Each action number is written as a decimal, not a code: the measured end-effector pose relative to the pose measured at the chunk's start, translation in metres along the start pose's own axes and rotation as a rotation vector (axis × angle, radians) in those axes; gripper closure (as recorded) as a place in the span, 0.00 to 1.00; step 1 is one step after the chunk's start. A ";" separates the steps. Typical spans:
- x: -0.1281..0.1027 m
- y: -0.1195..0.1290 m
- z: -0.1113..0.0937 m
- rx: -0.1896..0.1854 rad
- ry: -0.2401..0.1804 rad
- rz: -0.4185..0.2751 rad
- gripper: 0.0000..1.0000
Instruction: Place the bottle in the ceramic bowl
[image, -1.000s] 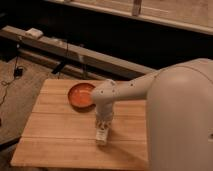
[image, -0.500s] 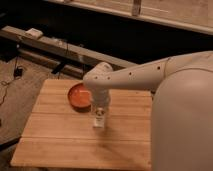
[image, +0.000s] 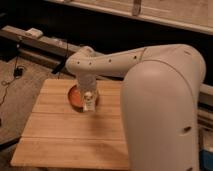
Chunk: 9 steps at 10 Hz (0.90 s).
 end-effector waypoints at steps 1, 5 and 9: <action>-0.021 0.007 0.001 0.002 -0.007 -0.023 1.00; -0.089 0.035 0.017 0.014 -0.010 -0.112 0.93; -0.114 0.055 0.054 0.010 0.018 -0.160 0.54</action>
